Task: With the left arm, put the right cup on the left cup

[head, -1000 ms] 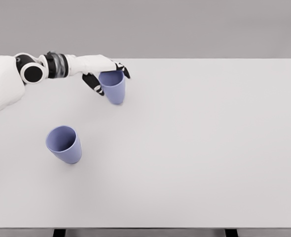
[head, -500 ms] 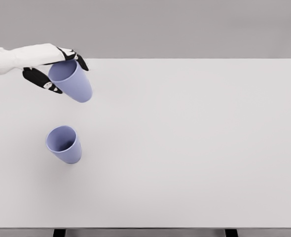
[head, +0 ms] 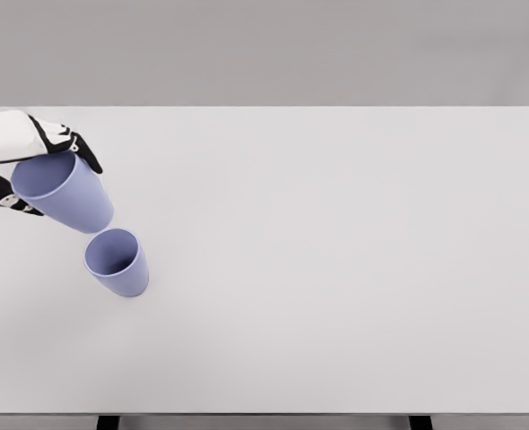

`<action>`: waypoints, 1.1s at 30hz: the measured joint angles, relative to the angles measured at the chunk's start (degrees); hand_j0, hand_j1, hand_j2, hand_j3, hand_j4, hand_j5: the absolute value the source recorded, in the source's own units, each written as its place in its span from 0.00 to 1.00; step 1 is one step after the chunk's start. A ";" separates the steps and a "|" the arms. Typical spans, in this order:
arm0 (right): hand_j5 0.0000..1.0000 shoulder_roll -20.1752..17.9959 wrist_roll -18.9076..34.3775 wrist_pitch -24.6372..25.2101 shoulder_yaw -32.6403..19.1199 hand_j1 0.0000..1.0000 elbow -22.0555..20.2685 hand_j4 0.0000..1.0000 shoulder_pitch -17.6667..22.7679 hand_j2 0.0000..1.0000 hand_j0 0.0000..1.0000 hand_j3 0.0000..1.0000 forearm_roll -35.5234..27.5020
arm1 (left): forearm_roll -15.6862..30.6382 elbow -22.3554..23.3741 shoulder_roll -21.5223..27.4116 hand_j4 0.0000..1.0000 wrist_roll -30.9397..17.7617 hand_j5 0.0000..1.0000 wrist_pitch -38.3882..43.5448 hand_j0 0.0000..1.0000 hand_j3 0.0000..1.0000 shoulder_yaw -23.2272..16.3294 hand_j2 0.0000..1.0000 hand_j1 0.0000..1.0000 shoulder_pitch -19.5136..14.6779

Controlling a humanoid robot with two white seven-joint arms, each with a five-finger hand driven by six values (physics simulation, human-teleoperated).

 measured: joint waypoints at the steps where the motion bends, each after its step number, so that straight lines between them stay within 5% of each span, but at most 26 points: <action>1: 1.00 0.00 0.00 0.00 0.00 1.00 0.01 1.00 0.00 1.00 1.00 1.00 0.00 | 0.01 -0.47 0.09 0.47 -0.89 0.47 -0.01 0.47 0.47 -0.10 0.47 0.47 0.27; 22: 1.00 0.00 0.00 0.00 0.00 1.00 -0.01 1.00 0.00 1.00 1.00 1.00 0.00 | 0.38 -1.69 -1.93 0.47 -3.49 0.47 0.00 0.47 0.47 -0.40 0.47 0.47 0.63; 33: 1.00 0.00 0.00 0.00 0.00 1.00 -0.01 1.00 0.00 1.00 1.00 1.00 0.00 | -0.26 1.98 -4.66 0.48 -3.32 0.48 -0.01 0.48 0.48 -0.52 0.48 0.48 2.66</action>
